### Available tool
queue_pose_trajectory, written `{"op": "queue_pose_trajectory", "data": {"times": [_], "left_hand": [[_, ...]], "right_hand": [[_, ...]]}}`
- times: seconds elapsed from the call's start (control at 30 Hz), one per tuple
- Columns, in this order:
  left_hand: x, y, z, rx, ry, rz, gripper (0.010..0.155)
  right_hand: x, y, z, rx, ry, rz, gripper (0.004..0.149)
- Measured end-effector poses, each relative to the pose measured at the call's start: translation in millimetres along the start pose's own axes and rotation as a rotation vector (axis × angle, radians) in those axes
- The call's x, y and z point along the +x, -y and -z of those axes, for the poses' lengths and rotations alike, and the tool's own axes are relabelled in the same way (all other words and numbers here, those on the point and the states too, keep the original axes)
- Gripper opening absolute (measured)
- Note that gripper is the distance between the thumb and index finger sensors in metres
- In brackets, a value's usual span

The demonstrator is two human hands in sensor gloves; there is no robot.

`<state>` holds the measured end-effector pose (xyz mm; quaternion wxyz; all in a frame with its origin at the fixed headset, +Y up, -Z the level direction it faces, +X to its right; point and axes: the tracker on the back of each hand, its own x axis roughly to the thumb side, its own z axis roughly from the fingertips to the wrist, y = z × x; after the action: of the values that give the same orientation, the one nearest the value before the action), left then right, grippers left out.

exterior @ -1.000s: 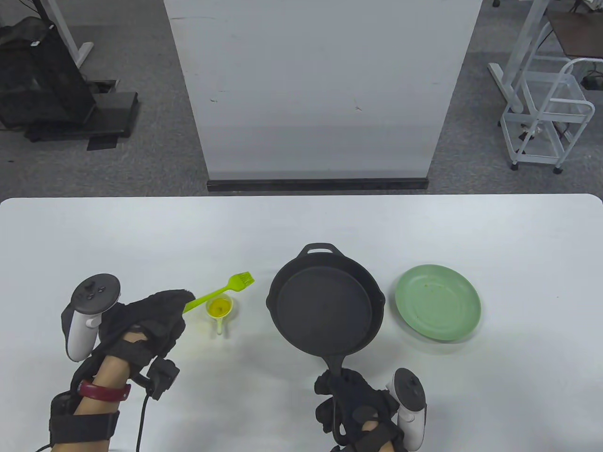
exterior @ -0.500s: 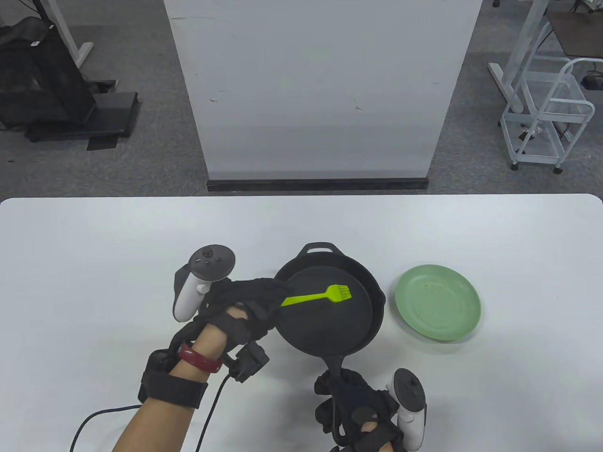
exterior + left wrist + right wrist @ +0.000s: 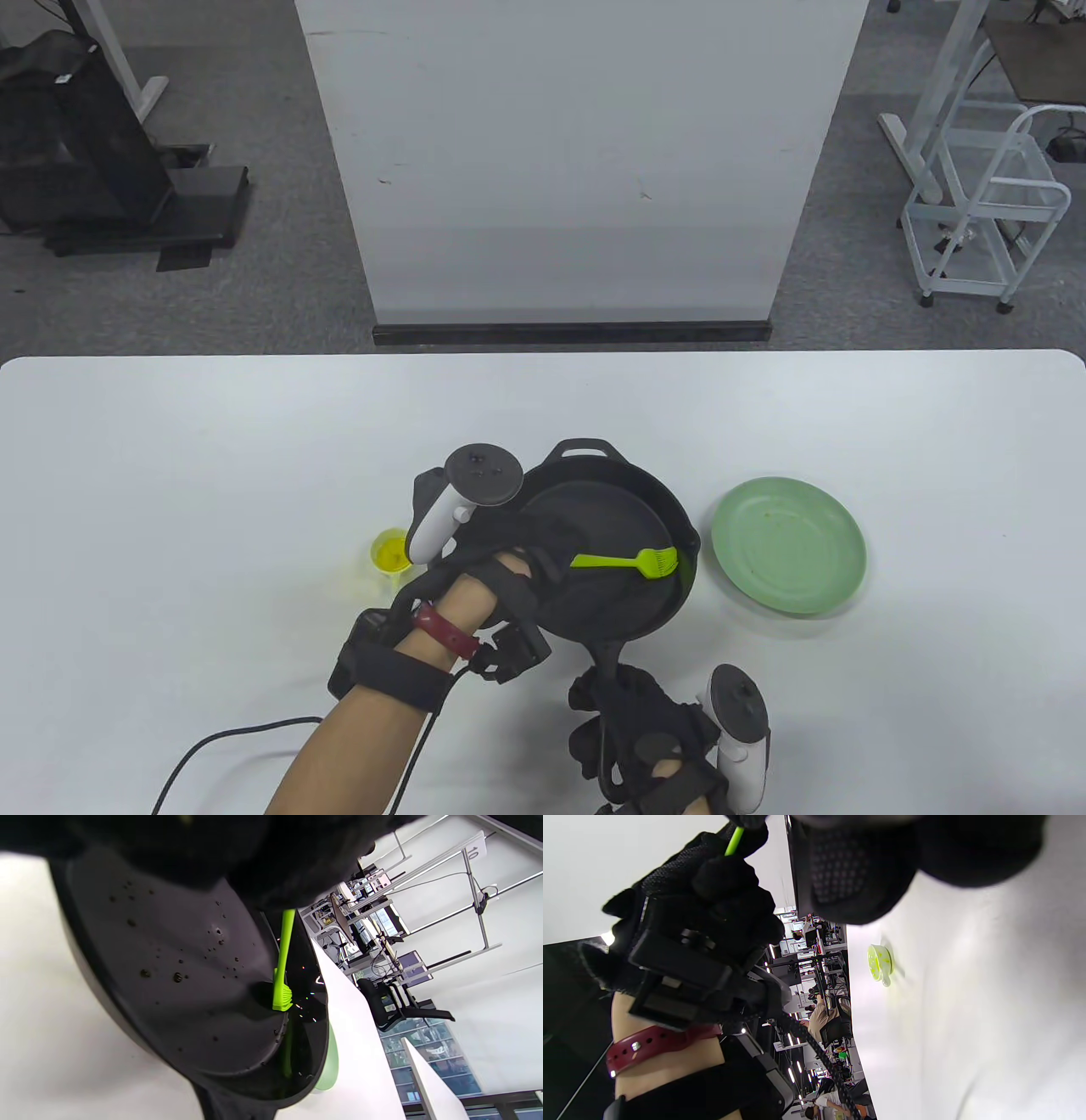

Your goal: Brush oil on frying pan surface

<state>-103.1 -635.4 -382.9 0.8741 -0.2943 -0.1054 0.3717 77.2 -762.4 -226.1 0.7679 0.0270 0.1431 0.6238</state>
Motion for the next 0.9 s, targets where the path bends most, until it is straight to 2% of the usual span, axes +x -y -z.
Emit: {"op": "queue_pose_trajectory", "data": {"times": [0.63,0.9], "left_hand": [[-38.7,-44.8,-33.6,0.072,-0.094,0.056,0.048],[-44.5,-64.1,-58.2,0.171,-0.129,0.141,0.048]], "right_hand": [[-0.9,-0.7,-0.7,-0.016,0.0,-0.014,0.053],[-1.1,-1.0,-0.9,-0.017,-0.001,-0.017,0.053]]}}
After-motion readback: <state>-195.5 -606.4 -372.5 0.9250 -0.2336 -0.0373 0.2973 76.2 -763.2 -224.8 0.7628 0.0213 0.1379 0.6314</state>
